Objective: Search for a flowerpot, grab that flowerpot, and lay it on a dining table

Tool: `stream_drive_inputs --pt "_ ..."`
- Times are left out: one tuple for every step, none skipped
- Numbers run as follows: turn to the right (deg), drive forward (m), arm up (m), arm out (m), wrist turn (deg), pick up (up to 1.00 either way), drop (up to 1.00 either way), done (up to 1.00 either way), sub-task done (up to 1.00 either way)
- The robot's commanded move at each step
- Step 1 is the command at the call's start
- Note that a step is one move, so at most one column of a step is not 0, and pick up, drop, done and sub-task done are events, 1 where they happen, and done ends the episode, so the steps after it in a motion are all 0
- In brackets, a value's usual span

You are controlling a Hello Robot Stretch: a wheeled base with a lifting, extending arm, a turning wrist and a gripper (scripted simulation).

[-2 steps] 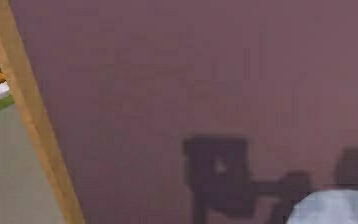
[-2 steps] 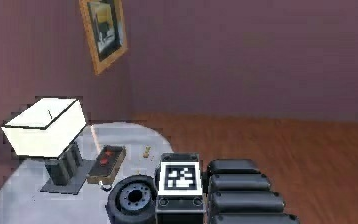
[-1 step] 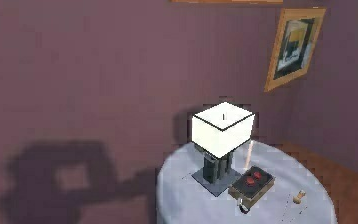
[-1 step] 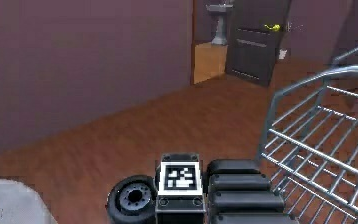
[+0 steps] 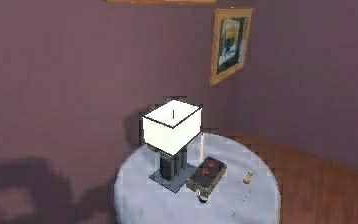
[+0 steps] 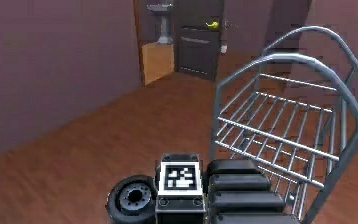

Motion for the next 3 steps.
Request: stream_drive_inputs --pt "-45.0 0.00 0.00 0.00 0.0 0.00 0.00 0.00 0.00" --pt "-45.0 0.00 0.00 0.00 0.0 0.00 0.00 0.00 0.00" --pt "-39.0 0.00 0.00 0.00 0.0 0.00 0.00 0.00 0.00"
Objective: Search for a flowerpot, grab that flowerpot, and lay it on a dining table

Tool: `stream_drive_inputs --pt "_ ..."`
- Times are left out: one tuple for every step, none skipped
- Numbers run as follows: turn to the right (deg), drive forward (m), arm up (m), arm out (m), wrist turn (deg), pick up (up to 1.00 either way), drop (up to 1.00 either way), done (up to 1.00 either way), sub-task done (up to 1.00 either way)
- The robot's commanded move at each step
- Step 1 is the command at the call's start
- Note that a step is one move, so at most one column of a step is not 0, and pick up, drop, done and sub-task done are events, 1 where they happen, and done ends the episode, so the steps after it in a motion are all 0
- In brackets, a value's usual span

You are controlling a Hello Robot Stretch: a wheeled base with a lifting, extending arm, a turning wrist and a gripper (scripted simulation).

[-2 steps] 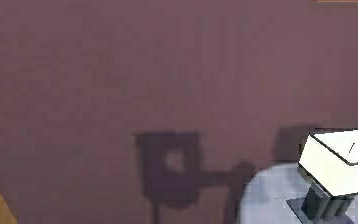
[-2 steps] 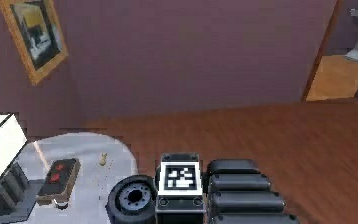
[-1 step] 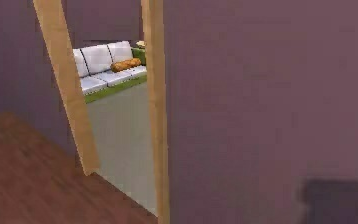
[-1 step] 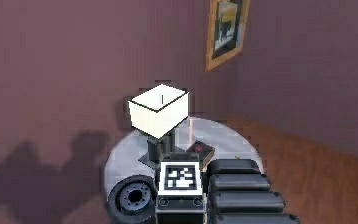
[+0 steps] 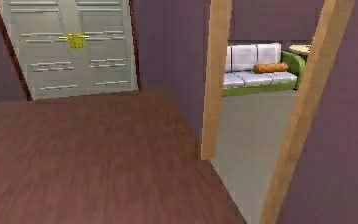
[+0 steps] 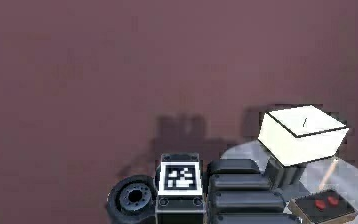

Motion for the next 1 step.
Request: stream_drive_inputs --pt "45.0 0.00 0.00 0.00 0.0 0.00 0.00 0.00 0.00"
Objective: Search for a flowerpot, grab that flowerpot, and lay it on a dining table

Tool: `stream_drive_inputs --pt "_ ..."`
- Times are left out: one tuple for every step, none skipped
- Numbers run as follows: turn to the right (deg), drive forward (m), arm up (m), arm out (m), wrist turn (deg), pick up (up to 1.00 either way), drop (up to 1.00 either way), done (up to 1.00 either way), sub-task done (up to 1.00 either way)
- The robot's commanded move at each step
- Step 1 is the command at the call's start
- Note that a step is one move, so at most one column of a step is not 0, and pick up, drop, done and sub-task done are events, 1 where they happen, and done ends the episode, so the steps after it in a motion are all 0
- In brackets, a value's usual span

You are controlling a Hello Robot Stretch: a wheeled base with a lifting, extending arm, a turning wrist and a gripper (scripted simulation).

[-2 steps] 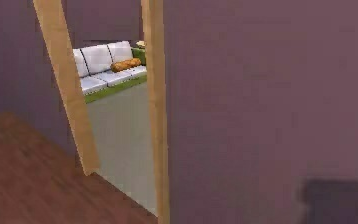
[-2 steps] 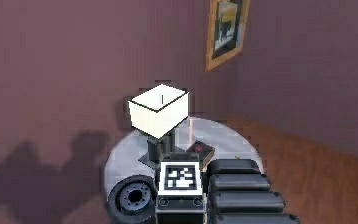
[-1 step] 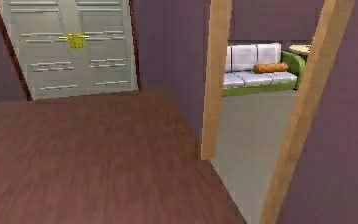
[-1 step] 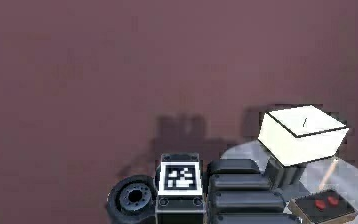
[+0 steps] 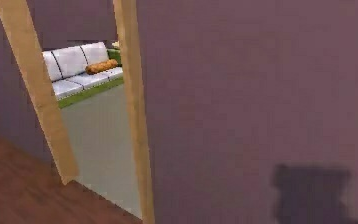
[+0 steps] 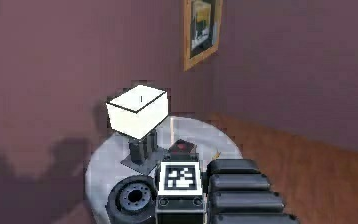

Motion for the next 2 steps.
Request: stream_drive_inputs --pt "45.0 0.00 0.00 0.00 0.0 0.00 0.00 0.00 0.00" --pt "21.0 0.00 0.00 0.00 0.0 0.00 0.00 0.00 0.00"
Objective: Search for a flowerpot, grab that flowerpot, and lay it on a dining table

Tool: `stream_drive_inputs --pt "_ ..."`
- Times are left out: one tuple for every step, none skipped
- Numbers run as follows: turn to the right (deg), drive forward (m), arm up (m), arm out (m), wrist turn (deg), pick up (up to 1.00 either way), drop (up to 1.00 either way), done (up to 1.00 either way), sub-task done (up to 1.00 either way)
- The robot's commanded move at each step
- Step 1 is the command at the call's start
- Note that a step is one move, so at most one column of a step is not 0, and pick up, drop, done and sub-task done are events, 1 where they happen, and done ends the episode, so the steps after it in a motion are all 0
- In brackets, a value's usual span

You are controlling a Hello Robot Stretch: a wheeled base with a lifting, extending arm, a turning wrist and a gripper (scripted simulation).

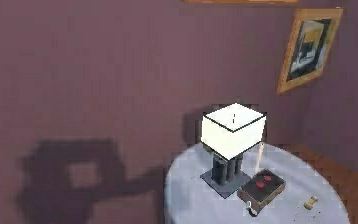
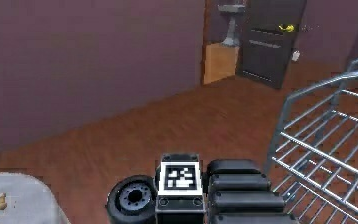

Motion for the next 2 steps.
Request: stream_drive_inputs --pt "-45.0 0.00 0.00 0.00 0.0 0.00 0.00 0.00 0.00" --pt "-45.0 0.00 0.00 0.00 0.0 0.00 0.00 0.00 0.00"
